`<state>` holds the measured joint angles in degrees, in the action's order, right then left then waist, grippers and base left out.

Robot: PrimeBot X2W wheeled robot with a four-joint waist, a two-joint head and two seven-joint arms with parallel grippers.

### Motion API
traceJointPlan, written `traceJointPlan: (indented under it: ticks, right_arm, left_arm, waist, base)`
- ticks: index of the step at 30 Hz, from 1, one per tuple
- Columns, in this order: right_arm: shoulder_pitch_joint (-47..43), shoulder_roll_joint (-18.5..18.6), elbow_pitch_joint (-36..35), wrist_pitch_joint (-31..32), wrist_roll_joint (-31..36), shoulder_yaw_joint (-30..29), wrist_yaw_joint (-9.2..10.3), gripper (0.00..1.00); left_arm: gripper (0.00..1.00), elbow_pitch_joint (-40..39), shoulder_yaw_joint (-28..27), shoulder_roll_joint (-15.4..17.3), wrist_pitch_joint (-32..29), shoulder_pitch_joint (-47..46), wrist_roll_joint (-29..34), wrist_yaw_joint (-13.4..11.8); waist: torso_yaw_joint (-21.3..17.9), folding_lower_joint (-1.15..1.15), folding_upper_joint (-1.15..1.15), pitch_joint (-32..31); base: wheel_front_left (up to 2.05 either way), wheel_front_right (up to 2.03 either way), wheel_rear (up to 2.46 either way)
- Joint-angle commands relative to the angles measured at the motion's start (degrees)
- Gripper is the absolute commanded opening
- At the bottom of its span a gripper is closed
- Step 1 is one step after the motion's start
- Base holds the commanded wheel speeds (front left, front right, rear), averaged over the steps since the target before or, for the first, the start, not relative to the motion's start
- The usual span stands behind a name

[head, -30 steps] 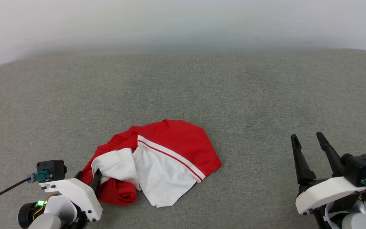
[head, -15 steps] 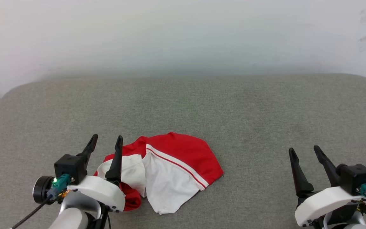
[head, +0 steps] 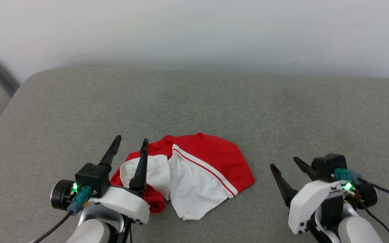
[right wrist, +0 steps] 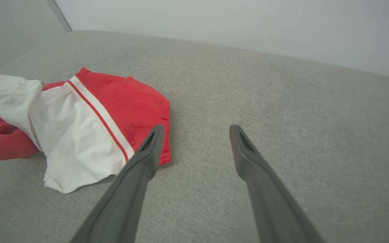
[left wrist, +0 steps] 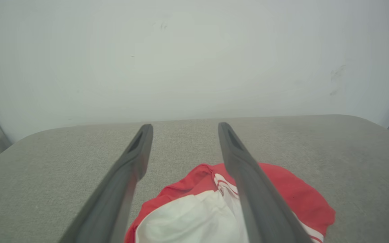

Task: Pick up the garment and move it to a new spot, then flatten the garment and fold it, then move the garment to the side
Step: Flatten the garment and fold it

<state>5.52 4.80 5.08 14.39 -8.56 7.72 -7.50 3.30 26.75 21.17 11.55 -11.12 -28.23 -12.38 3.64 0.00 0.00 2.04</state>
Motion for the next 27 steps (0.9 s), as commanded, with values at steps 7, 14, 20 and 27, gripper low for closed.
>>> traceJointPlan:
  ticks: [7, 14, 20, 27]
  right_arm:
    - [9.99, 7.08, 5.87, 14.38, -6.94, 13.53, 0.02, 1.0]
    - [15.97, 11.71, 10.41, 23.54, -12.31, 23.58, 0.03, 1.0]
    - [17.32, 13.77, 17.02, 28.58, -14.74, 28.66, 0.06, 1.0]
    - [20.36, 13.96, 15.14, 25.63, -15.78, 28.64, 0.03, 0.0]
  left_arm:
    - [1.0, 1.77, 2.72, -1.64, 0.33, -5.76, 1.53, 2.89]
    - [1.0, 3.74, 3.41, -3.76, 1.81, -8.8, 1.79, 4.16]
    - [1.0, 5.34, 3.52, -4.86, 2.69, -9.74, 1.8, 4.7]
    - [1.0, 6.71, 2.77, -4.51, 3.2, -8.99, 1.69, 4.6]
  waist:
    - [7.08, 0.0, 0.0, 6.85]
    - [10.26, 0.0, 0.0, 10.67]
    - [11.33, 0.0, 0.0, 12.17]
    - [10.44, 0.0, 0.0, 10.9]
  base:
    - [0.0, 0.0, 0.0]
    - [0.0, 0.0, 0.0]
    - [0.0, 0.0, 0.0]
    - [0.0, 0.0, 0.0]
